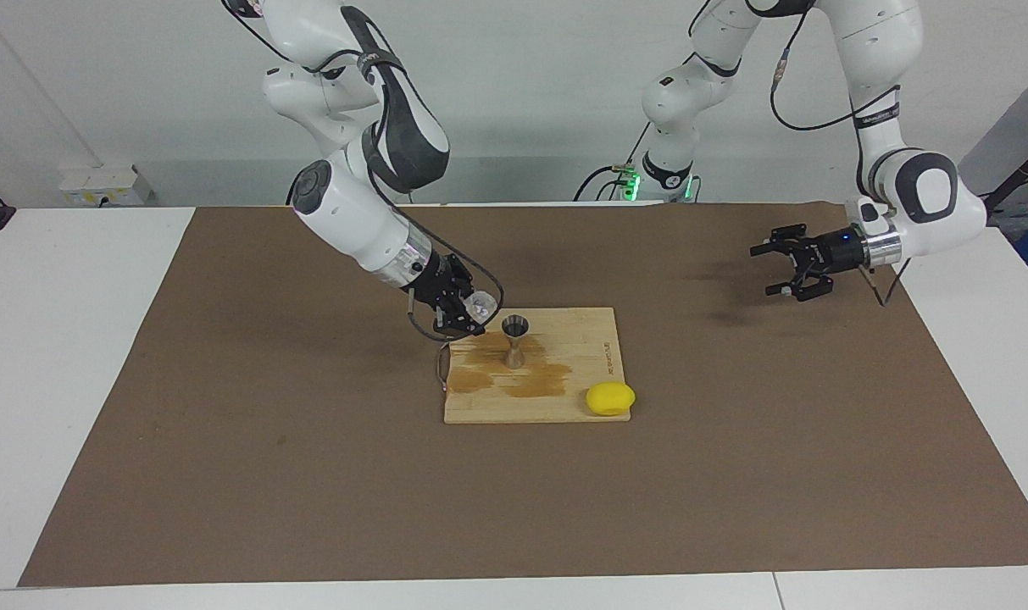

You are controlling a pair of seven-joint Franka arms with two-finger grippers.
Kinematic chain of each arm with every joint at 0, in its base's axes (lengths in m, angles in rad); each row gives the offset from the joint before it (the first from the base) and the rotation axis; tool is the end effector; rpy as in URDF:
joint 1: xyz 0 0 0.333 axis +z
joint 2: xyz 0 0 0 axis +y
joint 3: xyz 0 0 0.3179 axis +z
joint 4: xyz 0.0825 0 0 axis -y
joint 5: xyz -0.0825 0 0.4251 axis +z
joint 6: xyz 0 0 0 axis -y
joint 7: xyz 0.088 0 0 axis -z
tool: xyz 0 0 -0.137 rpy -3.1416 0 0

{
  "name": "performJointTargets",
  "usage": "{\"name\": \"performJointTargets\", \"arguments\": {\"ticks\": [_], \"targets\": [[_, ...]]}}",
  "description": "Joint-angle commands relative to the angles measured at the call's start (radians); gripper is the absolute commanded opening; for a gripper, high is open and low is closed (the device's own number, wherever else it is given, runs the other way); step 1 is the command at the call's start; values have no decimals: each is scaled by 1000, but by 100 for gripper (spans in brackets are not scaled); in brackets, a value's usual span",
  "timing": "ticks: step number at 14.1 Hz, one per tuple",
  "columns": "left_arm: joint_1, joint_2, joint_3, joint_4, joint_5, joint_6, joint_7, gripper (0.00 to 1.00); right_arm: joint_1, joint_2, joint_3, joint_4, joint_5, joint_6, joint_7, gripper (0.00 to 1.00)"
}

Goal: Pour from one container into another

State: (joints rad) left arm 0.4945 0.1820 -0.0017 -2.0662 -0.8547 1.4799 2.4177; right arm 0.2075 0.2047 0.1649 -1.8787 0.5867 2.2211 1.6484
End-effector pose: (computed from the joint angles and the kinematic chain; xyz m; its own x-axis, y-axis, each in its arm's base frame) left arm 0.5104 0.1504 0.3076 -0.0304 -0.4513 0.8919 -0.9972 0.0742 0.0036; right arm 0.6113 0.2679 0.3782 -0.0352 -0.8581 -0.5123 -0.9991 0.0414 -0.0006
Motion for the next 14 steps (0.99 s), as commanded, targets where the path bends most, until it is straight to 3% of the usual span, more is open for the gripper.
{"name": "performJointTargets", "arguments": {"ticks": [1, 6, 9, 14], "targets": [[6, -54, -9, 75, 107, -20, -128, 100, 15, -11, 5, 15, -50, 20, 68, 0], [-16, -98, -20, 204, 271, -18, -270, 100, 59, -8, 1, 19, -57, 51, 102, 0], [-50, -124, -20, 262, 354, -20, -350, 100, 70, -8, -1, 23, -149, 51, 146, 0], [-95, -212, -23, 281, 433, -40, -694, 100, 73, -4, 1, 50, -244, 51, 205, 0]]}}
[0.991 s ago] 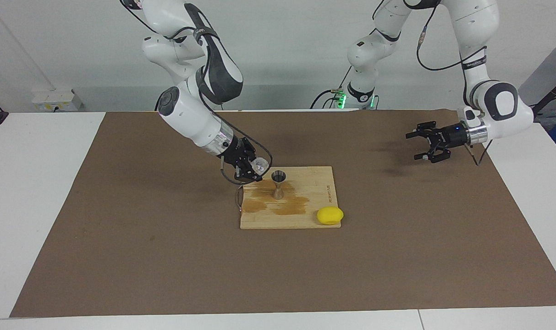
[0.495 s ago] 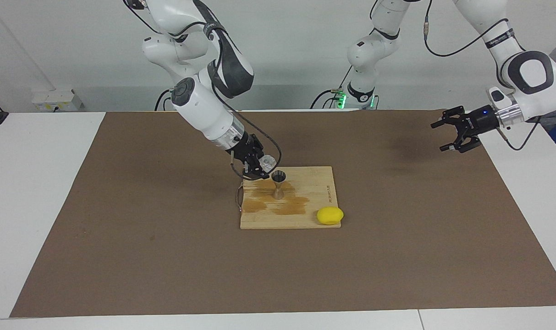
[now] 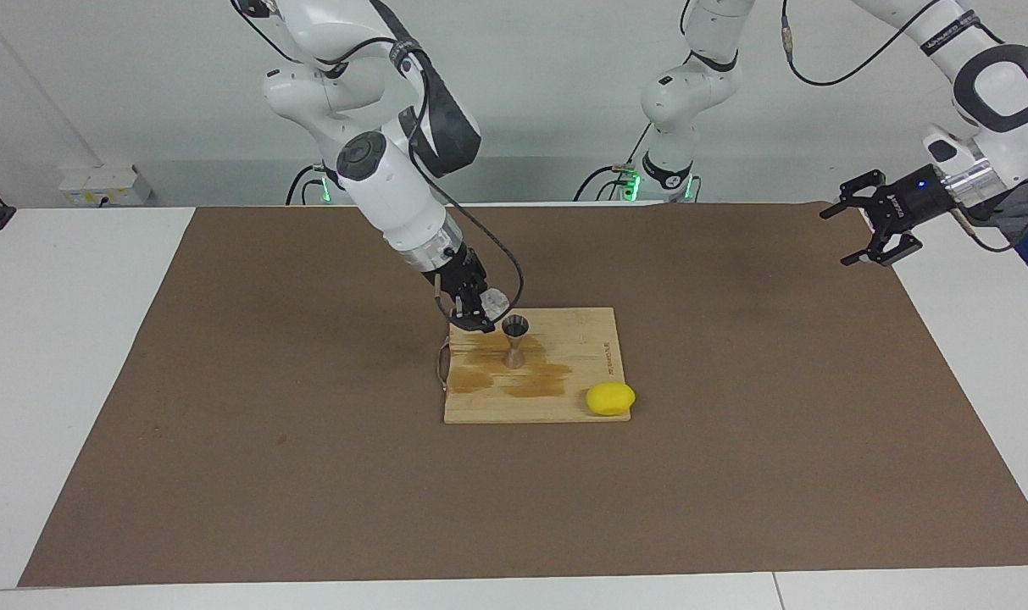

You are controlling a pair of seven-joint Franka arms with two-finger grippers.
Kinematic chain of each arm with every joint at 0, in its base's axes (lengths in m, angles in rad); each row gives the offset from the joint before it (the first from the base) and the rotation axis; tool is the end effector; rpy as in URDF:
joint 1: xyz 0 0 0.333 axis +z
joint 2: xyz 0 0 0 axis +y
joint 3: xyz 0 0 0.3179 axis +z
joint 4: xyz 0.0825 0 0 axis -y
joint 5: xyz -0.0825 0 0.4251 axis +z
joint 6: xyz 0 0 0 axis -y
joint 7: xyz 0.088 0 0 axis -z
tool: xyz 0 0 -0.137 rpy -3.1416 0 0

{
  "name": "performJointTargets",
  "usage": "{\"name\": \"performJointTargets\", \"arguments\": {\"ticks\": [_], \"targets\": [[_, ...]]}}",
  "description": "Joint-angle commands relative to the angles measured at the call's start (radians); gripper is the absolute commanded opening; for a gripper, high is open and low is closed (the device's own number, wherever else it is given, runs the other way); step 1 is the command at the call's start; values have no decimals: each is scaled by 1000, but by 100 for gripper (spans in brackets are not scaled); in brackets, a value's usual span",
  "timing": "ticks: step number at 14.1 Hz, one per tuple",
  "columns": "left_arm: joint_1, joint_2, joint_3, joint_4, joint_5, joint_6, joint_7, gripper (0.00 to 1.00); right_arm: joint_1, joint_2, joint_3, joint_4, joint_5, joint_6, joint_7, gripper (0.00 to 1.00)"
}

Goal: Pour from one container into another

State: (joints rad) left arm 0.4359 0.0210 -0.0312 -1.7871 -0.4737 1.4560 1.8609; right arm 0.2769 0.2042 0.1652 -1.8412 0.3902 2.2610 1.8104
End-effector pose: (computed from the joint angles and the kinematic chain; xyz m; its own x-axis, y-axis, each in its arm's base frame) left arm 0.5418 0.1596 0.4861 0.1766 -0.8354 0.5206 -0.9776 -0.0872 0.1917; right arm 0.6066 0.3031 0.3974 -0.0054 -0.9173 -0.3982 -0.9966 0.0377 -0.0734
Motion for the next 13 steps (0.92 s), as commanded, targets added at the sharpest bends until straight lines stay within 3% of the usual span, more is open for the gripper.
{"name": "performJointTargets", "arguments": {"ticks": [1, 8, 13], "targets": [[-57, -73, 5, 3, 70, -11, -213, 100, 7, -2, 2, 13, -77, 11, 59, 0], [-209, -121, 5, 80, 266, 4, -791, 100, 34, -2, 0, 13, -178, 14, 113, 0], [-235, -133, 4, 107, 285, 4, -1097, 100, 50, -2, 0, 13, -228, 34, 152, 0]]}}
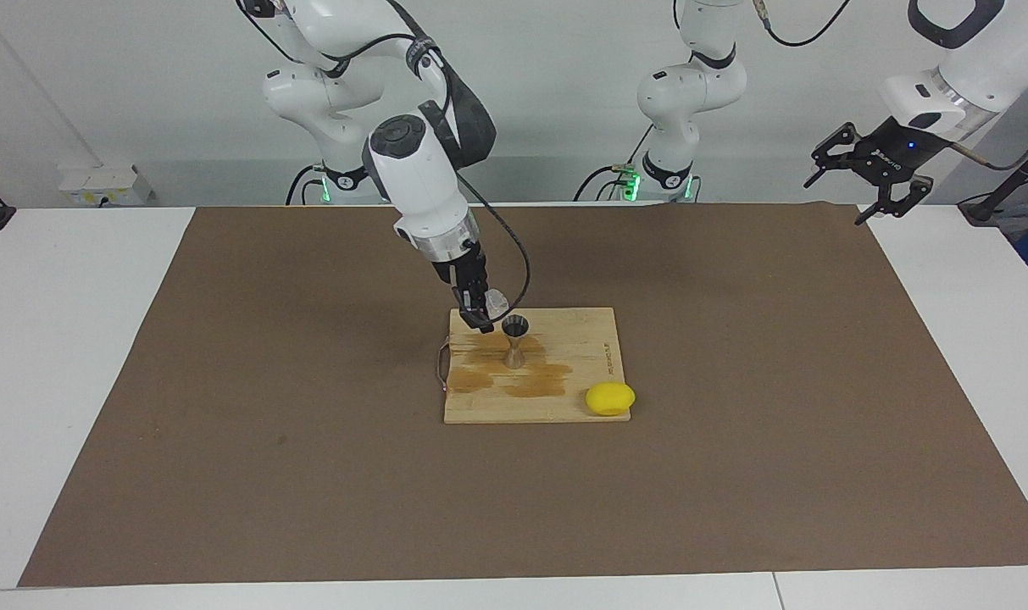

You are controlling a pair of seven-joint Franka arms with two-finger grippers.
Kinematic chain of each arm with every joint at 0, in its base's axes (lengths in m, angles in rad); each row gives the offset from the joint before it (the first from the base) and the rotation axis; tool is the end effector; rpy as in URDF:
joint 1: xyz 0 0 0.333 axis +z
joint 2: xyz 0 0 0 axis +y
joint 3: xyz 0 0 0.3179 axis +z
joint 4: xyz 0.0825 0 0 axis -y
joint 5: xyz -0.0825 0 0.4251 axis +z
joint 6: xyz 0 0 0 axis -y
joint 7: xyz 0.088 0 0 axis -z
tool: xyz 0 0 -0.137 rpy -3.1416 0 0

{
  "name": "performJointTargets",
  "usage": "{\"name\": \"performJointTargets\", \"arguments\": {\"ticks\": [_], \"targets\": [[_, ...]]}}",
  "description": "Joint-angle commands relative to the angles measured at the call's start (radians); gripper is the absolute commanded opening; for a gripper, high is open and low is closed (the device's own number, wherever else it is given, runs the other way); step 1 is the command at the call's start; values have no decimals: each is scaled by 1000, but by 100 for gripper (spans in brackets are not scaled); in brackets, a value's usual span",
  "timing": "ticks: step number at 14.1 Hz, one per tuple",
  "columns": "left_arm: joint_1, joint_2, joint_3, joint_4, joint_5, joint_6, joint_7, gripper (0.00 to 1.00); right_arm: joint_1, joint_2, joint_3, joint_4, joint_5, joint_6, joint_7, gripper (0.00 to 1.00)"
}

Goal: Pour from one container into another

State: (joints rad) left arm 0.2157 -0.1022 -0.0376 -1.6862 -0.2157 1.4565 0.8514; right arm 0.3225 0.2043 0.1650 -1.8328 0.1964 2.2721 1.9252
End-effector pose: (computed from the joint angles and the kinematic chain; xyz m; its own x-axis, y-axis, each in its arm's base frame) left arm 0.5428 0.0650 0.5907 0.7786 -0.6229 0.0760 -0.6214 -0.7483 0.2323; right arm 0.5984 0.3227 0.4003 0.0346 -0.9621 -0.2706 -0.9909 0.0022 -0.1345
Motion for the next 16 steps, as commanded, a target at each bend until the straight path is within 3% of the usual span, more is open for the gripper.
{"name": "performJointTargets", "arguments": {"ticks": [1, 6, 9, 16], "targets": [[-18, -8, 2, 22, 60, 7, -124, 100, 7, -2, 2, 4, -49, 26, 44, 0], [-24, -11, -13, 27, 117, 27, -351, 100, 22, 13, 1, 4, -104, 40, 107, 0], [-29, -13, -16, 23, 136, 18, -699, 100, 27, 14, -1, 4, -118, 38, 118, 0], [-35, -22, -22, 13, 134, -17, -719, 100, 47, 23, -2, 7, -183, 26, 166, 0]]}}
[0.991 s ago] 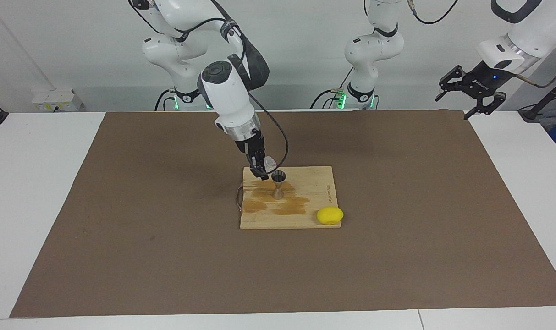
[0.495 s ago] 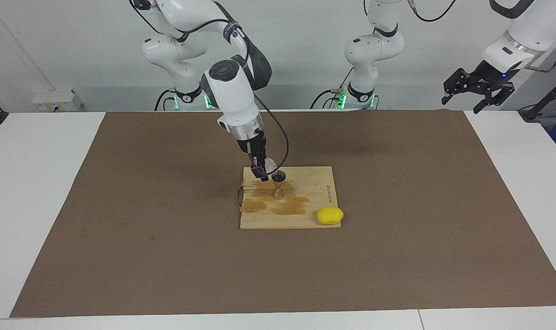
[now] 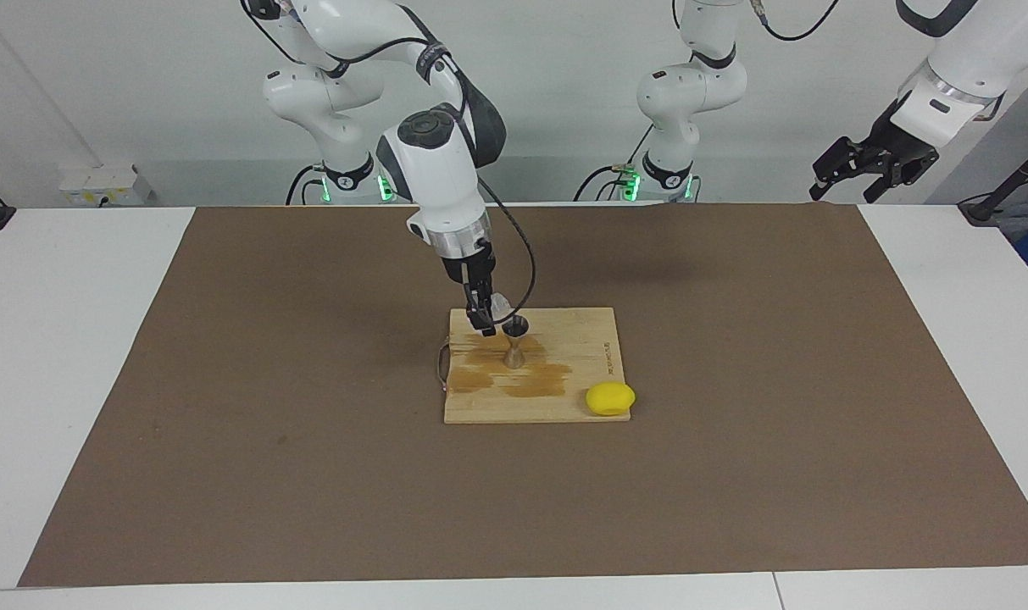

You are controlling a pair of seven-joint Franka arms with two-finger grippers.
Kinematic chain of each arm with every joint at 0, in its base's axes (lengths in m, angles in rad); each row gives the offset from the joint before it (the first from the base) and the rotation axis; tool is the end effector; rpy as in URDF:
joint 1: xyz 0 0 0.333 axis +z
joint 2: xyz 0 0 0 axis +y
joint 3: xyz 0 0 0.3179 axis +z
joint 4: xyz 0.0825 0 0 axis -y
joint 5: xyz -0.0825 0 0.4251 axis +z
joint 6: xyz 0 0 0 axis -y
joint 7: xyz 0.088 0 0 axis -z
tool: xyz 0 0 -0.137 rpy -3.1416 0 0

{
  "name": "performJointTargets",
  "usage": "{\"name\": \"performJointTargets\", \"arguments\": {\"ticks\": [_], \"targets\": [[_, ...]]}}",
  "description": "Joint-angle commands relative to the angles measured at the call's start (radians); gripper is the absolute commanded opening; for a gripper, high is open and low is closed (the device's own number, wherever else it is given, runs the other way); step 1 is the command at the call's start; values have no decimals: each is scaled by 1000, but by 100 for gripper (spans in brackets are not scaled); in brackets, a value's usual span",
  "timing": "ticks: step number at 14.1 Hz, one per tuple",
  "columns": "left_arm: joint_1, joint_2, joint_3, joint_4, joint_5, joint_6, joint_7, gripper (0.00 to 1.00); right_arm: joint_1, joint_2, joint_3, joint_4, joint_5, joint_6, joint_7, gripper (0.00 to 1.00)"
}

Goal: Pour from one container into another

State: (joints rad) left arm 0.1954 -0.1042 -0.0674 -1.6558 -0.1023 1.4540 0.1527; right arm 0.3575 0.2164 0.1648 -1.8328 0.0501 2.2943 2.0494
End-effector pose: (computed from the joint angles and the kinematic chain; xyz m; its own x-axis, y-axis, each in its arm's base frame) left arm 0.5444 0.0533 0.6040 0.9960 -0.0353 -0.0815 -0.0263 -0.9937 0.1088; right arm 0.5929 0.3384 0.3938 0.0236 -0.9829 -0.1828 -0.9837 0.0098 -0.1793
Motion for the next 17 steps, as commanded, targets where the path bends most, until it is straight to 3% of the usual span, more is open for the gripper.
{"name": "performJointTargets", "arguments": {"ticks": [1, 5, 8, 13, 17], "targets": [[-14, -22, 8, -21, 21, -11, -21, 100, 15, 11, -2, 12, -38, 4, 43, 0], [-17, -19, 8, -21, 42, 35, -13, 100, 20, 20, -4, 15, -67, 2, 73, 0], [-66, -19, 6, -21, 110, 23, -16, 100, 35, 31, -8, 24, -95, 1, 107, 0], [-117, -3, 25, -9, 121, 71, -25, 100, 37, 32, -8, 29, -145, -6, 155, 0], [-125, 52, 23, 25, 125, 78, -27, 100, 37, 34, -10, 29, -153, -6, 164, 0]]}}
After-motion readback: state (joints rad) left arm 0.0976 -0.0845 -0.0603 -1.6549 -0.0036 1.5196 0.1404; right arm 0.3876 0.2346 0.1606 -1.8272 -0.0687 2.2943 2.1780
